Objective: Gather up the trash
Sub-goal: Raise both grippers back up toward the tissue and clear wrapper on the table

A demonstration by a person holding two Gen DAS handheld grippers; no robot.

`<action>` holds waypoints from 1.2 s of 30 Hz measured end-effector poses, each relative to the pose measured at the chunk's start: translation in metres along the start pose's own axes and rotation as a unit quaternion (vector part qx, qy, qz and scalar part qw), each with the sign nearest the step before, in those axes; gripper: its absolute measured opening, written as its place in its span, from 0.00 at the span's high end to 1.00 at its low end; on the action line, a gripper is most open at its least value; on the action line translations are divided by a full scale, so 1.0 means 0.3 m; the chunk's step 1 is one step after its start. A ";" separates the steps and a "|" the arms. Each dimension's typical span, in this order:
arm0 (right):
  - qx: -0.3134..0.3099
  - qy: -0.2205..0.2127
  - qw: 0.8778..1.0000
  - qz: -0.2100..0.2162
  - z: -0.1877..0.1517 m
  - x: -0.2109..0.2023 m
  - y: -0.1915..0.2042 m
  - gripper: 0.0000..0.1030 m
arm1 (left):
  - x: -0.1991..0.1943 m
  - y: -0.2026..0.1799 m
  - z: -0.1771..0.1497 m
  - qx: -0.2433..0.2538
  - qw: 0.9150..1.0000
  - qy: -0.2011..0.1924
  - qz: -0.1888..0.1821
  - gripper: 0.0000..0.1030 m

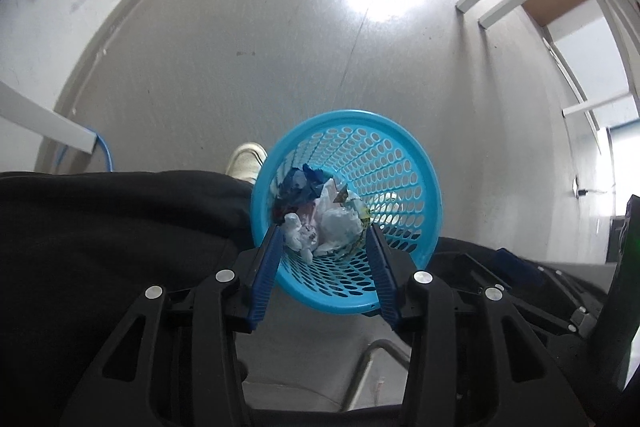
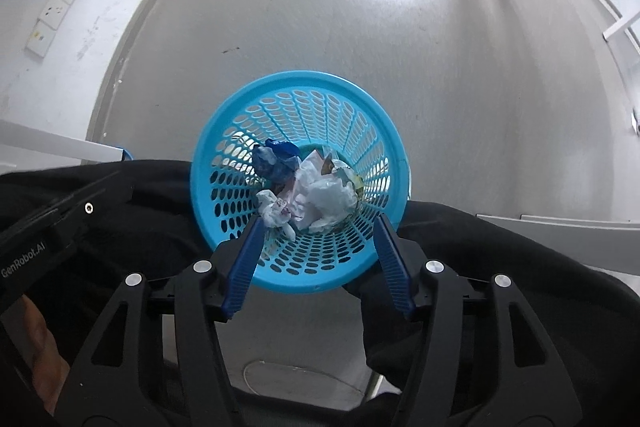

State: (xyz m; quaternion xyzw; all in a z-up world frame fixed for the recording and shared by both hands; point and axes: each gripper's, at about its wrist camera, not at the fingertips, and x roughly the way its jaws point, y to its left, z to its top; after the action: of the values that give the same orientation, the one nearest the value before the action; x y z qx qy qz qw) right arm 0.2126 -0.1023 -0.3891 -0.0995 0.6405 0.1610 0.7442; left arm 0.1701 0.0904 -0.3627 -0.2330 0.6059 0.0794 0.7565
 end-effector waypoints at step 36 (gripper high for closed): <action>-0.054 -0.301 0.950 0.054 -0.553 -0.976 -0.055 0.20 | -0.903 -0.075 -0.480 0.179 0.944 -0.276 -0.024 0.19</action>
State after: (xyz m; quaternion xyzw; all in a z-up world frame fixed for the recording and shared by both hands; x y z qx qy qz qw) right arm 0.0285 -0.2092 -0.1282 -0.0515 0.3813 0.2574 0.8864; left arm -0.0161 0.0499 -0.1211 -0.0772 0.3722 0.0124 0.9248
